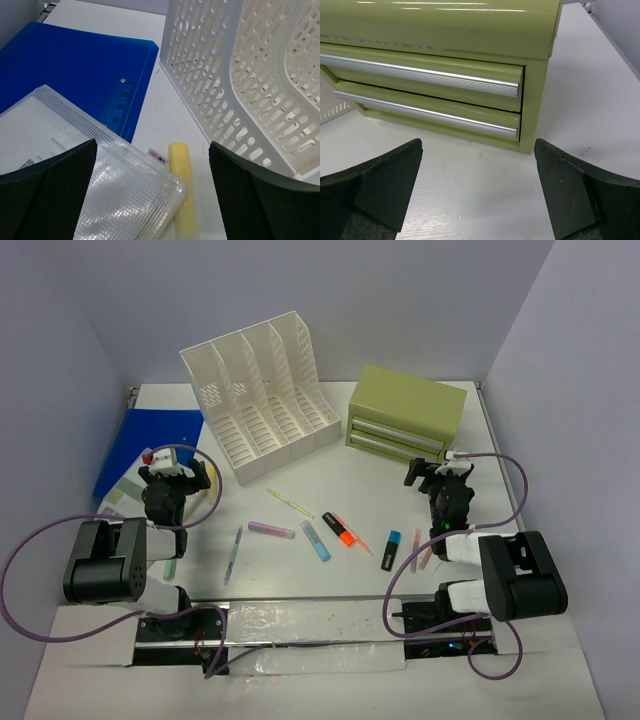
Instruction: Organize the desk
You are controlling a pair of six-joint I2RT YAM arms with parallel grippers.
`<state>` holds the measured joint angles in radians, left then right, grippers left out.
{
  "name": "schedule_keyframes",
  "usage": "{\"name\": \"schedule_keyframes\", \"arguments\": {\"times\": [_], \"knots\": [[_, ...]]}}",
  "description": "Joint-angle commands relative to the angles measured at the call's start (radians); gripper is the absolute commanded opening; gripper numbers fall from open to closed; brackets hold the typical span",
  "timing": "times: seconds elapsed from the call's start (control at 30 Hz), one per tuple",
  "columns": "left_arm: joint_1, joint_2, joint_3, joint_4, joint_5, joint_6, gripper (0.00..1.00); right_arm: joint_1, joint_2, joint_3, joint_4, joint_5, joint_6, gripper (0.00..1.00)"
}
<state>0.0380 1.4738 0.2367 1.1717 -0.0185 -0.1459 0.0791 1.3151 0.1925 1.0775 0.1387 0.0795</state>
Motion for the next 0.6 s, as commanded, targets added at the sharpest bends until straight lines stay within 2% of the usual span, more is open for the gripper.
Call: {"name": "schedule_keyframes", "arguments": {"times": [0.0,0.13,0.23,0.27,0.37,0.4,0.47,0.57], "knots": [[-0.006,-0.005,0.007,0.066,-0.007,-0.009,0.99,0.005,-0.012,0.008,0.070,0.020,-0.018,1.00],[-0.006,-0.006,0.008,0.065,-0.008,-0.009,0.99,0.005,-0.081,0.015,0.012,0.037,-0.016,1.00],[-0.006,-0.006,0.010,0.063,-0.006,-0.009,0.99,0.010,-0.238,0.019,-0.121,0.083,-0.002,1.00],[-0.006,-0.004,0.010,0.063,-0.006,-0.009,0.99,0.010,-0.243,0.019,-0.126,0.094,0.005,1.00],[-0.006,-0.036,0.007,0.066,0.025,0.006,0.94,0.013,-0.439,0.077,-0.313,0.041,0.130,0.97],[-0.004,-0.069,0.039,-0.039,0.025,0.000,0.94,0.014,-0.470,0.099,-0.372,0.016,0.163,0.94],[-0.004,-0.195,0.143,-0.304,0.008,-0.007,0.91,0.028,-0.525,0.176,-0.603,-0.004,0.305,0.84],[-0.003,-0.293,0.197,-0.430,-0.051,0.010,0.90,0.068,-0.522,0.269,-0.773,-0.016,0.436,0.79]]}}
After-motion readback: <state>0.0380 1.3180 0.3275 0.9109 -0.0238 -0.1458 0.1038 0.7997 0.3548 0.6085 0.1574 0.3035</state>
